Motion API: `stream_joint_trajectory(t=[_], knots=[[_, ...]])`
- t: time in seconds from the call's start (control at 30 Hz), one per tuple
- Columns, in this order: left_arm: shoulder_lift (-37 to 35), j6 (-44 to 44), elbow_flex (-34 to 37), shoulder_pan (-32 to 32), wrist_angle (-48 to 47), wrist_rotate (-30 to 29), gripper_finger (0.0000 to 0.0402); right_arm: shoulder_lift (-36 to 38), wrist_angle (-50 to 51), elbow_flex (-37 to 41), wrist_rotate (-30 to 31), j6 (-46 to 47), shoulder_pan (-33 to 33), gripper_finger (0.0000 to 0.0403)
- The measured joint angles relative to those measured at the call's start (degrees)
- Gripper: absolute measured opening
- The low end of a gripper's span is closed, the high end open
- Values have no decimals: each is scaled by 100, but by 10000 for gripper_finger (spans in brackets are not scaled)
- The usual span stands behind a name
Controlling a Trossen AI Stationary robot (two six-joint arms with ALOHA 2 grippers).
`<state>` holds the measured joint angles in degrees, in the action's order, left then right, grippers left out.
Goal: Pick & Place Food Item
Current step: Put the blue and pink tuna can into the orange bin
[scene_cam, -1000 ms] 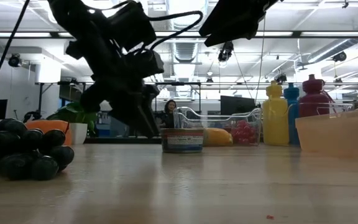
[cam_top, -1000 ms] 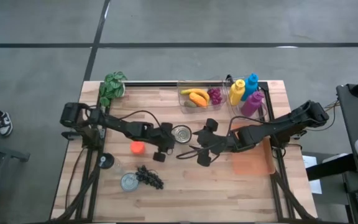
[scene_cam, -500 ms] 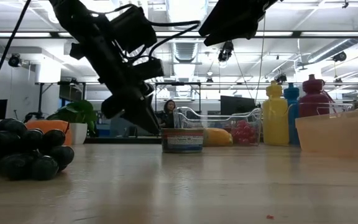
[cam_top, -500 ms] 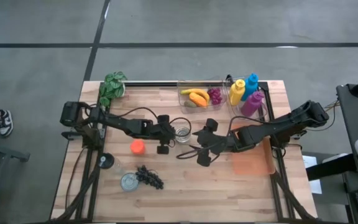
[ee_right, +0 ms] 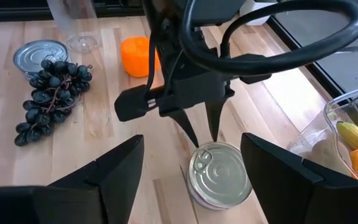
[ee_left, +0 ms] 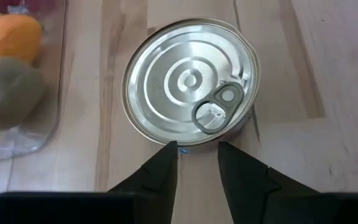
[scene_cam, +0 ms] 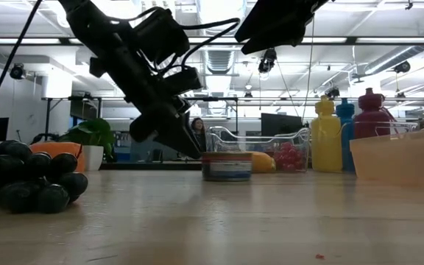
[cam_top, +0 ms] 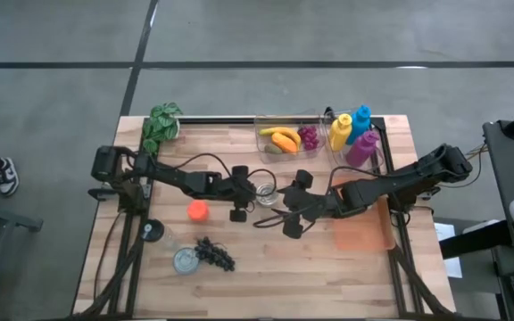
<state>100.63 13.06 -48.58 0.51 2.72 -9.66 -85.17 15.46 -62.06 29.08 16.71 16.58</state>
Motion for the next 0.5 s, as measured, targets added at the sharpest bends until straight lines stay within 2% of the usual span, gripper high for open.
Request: stream_joint_trajectory(t=[0.3,0.5], knots=[[55,191,17,-180,157,357,118,0,5,0,0,-20,0,257],[-124,217,17,-196,-26,346,118,0,22,0,0,-20,0,246]])
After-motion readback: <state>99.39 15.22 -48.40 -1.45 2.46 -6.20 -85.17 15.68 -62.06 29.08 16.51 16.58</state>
